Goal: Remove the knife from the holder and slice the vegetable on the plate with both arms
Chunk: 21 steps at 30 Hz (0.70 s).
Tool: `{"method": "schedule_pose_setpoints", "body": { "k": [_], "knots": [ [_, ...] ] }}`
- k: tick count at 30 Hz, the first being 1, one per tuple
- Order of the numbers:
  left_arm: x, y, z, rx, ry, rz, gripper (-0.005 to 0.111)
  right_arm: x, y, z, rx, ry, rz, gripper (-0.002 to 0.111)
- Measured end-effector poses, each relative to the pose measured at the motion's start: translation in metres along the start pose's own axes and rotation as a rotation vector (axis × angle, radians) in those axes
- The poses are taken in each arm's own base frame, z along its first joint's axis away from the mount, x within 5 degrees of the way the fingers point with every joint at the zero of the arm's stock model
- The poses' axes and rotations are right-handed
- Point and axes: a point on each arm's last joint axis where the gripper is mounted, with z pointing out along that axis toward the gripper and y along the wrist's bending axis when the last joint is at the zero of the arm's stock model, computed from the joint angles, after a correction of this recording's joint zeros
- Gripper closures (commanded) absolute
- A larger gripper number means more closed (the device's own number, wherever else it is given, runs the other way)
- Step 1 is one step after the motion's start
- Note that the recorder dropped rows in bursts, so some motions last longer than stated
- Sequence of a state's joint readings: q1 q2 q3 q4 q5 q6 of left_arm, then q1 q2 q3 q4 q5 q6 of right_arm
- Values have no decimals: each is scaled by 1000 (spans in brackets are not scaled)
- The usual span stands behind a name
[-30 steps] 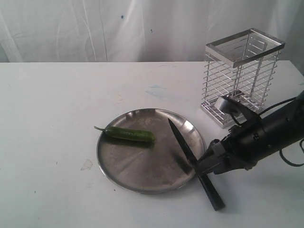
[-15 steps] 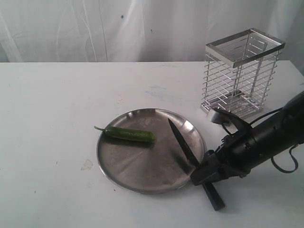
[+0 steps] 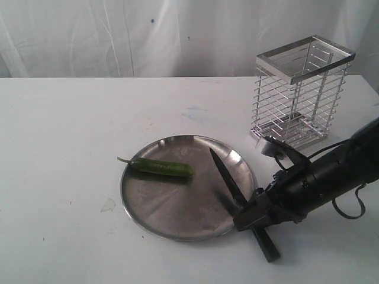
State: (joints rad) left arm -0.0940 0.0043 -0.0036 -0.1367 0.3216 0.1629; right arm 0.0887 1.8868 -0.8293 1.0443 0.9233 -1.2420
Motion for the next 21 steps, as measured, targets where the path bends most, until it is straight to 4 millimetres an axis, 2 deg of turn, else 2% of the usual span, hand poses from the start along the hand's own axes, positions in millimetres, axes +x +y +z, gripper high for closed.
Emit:
{"method": "schedule_pose_setpoints", "body": {
  "k": [3,6,7,9,12,14,19,21],
  "knots": [
    [0,0,0,0,0,0,107,1,-1,4,-32,6,18,46],
    [0,0,0,0,0,0,107,1,-2,6,-46,8,1,56],
    [0,0,0,0,0,0,107,2,-3,7,-50,12,-3,67],
    [0,0,0,0,0,0,107,3,-5,9,-43,15,-11,81],
    [0,0,0,0,0,0,107,6,-9,10,-8,47,-24,93],
    [0,0,0,0,0,0,107,6,-10,10,3,56,-11,107],
    [0,0,0,0,0,0,107,6,-9,9,9,52,102,108],
    [0,0,0,0,0,0,107,5,-5,3,24,57,86,108]
  ]
}}
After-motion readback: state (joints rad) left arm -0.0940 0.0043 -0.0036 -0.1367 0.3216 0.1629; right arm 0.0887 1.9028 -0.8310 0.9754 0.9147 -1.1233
